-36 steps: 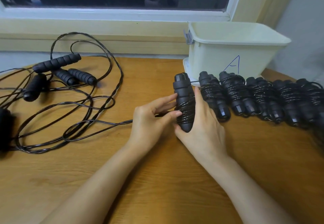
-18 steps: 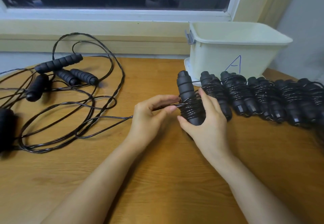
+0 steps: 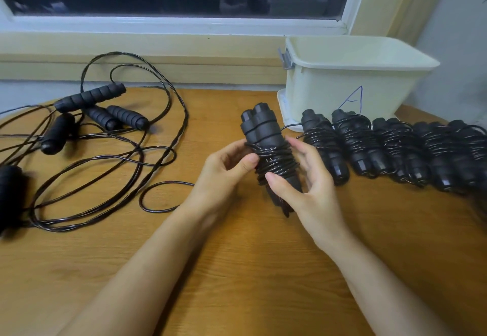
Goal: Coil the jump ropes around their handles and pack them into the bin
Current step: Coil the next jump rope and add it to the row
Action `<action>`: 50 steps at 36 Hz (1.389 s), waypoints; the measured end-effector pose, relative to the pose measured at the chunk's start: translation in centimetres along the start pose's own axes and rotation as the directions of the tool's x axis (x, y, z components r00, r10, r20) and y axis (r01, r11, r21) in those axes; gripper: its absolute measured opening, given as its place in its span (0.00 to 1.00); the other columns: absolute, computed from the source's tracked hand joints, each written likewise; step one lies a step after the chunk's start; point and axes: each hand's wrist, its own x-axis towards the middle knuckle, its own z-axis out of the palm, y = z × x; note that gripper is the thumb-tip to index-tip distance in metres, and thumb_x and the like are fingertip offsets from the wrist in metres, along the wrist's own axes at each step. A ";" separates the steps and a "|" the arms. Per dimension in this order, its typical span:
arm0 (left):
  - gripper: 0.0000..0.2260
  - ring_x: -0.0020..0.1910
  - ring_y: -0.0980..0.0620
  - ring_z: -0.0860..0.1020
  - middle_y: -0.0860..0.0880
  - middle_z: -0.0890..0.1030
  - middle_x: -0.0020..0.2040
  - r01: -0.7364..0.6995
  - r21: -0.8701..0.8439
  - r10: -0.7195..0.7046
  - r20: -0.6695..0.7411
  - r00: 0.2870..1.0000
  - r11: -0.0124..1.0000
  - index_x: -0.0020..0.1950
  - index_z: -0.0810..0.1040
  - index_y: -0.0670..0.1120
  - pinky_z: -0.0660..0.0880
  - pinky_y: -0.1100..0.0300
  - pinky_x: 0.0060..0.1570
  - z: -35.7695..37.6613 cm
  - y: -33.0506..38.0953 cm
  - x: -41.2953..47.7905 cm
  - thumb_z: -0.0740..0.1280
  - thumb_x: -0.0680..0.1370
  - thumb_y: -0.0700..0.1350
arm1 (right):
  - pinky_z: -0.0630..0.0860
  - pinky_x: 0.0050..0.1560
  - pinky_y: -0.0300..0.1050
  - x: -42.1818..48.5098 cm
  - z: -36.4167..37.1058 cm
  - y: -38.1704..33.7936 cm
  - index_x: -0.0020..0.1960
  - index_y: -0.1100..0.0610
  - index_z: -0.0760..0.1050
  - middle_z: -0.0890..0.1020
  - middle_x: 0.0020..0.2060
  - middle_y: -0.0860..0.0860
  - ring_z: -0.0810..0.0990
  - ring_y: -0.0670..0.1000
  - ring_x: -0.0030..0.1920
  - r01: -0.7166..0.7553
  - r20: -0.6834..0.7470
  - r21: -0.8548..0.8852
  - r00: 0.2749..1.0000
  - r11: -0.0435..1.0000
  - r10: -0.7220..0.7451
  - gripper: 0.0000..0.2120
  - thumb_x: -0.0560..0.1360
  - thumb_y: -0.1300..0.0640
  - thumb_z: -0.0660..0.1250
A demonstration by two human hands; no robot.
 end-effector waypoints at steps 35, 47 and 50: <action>0.16 0.41 0.55 0.83 0.50 0.83 0.40 -0.015 -0.066 0.003 -0.189 0.982 0.998 0.54 0.78 0.44 0.78 0.67 0.43 0.3 0.7 -0.3 0.73 0.67 0.41 | 0.68 0.67 0.34 0.3 -0.1 1.2 0.74 0.49 0.67 0.74 0.67 0.39 0.70 0.39 0.70 0.120 -0.093 -0.189 0.986 0.975 -0.140 0.21 0.81 0.57 0.62; 0.18 0.41 0.47 0.79 0.52 0.82 0.37 -0.067 0.014 0.068 -0.197 0.978 0.998 0.51 0.77 0.46 0.78 0.62 0.44 0.8 0.2 -0.4 0.76 0.63 0.47 | 0.76 0.51 0.44 0.0 0.9 0.6 0.80 0.51 0.52 0.63 0.73 0.49 0.70 0.51 0.69 0.027 -0.061 -0.721 0.993 0.692 -0.102 0.58 0.58 0.32 0.74; 0.18 0.40 0.52 0.78 0.54 0.82 0.38 -0.084 0.040 0.089 -0.163 0.983 0.996 0.51 0.77 0.47 0.77 0.61 0.45 0.8 0.1 -0.4 0.75 0.64 0.47 | 0.77 0.48 0.47 0.2 0.8 0.3 0.79 0.53 0.54 0.65 0.72 0.49 0.74 0.52 0.66 0.002 -0.083 -0.790 0.991 0.614 -0.109 0.57 0.59 0.38 0.79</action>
